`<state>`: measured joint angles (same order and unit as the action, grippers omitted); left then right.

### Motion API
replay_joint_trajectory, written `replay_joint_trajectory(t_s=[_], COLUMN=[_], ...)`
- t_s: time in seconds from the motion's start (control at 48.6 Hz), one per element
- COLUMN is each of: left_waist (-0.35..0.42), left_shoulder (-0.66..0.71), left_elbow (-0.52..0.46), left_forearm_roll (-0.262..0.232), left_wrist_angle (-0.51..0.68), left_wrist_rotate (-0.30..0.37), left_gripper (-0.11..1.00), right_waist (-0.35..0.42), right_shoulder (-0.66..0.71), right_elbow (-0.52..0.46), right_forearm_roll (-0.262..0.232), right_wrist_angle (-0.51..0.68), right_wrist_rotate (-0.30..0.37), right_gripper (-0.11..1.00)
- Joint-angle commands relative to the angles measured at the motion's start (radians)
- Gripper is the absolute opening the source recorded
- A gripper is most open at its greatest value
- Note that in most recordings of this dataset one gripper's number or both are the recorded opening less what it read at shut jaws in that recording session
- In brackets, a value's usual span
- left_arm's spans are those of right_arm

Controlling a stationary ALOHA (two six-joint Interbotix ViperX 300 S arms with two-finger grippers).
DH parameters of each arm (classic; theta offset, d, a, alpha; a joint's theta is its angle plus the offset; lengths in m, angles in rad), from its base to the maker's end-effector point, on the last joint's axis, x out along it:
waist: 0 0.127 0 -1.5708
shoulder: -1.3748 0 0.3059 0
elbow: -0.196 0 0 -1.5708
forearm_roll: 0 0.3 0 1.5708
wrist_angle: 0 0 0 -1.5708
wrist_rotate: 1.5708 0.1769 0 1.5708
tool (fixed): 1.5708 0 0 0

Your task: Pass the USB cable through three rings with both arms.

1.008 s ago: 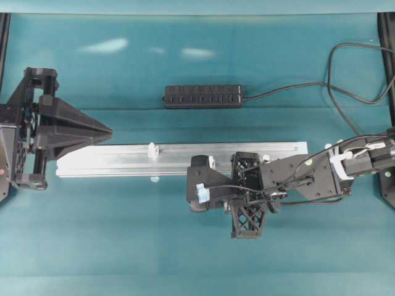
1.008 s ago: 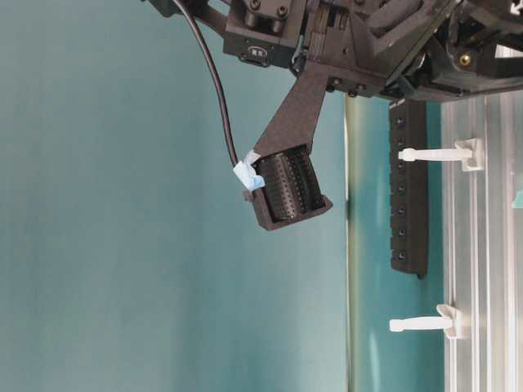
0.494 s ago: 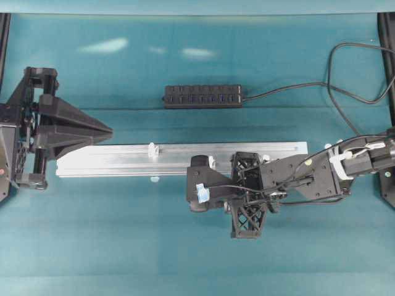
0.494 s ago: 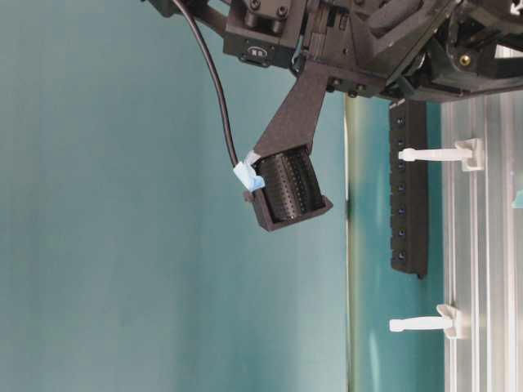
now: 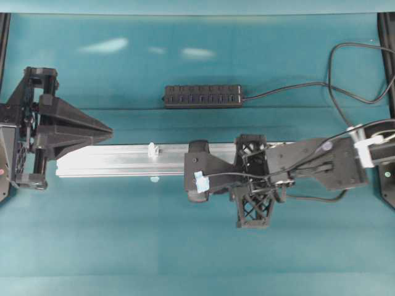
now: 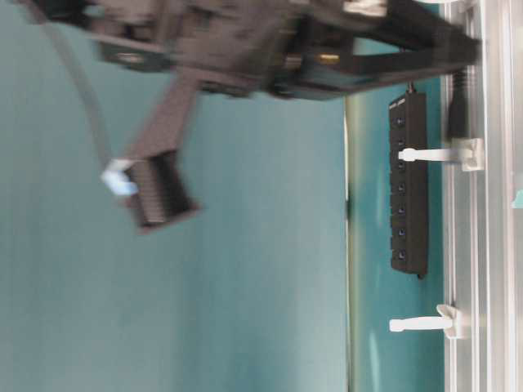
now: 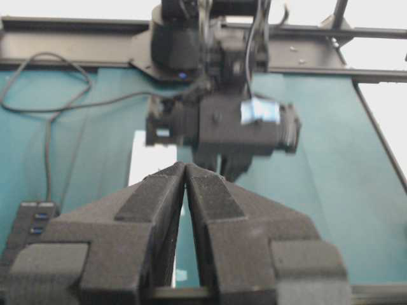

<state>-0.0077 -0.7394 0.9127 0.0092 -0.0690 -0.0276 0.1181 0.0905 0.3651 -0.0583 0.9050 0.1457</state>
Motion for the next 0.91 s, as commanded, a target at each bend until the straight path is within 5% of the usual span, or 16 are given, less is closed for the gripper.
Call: replay_joint_trajectory(t_s=[0.0, 0.473, 0.885], left_waist=[0.000, 0.000, 0.000], left_shoulder=[-0.003, -0.005, -0.009], left_elbow=[-0.029, -0.041, -0.043], left_forearm_roll=[0.002, 0.002, 0.002], left_wrist_angle=[-0.006, -0.003, -0.002], left_wrist_rotate=[-0.002, 0.000, -0.002], left_gripper=[0.20, 0.20, 0.20], right_waist=[0.002, -0.021, -0.041], right_shoulder=[-0.060, -0.219, -0.339], right_elbow=[-0.043, -0.069, -0.011], right_forearm_roll=[-0.031, -0.126, -0.178], right_wrist_angle=[0.069, 0.337, 0.442], right_wrist_rotate=[-0.006, -0.003, 0.000], right_gripper=[-0.08, -0.08, -0.08])
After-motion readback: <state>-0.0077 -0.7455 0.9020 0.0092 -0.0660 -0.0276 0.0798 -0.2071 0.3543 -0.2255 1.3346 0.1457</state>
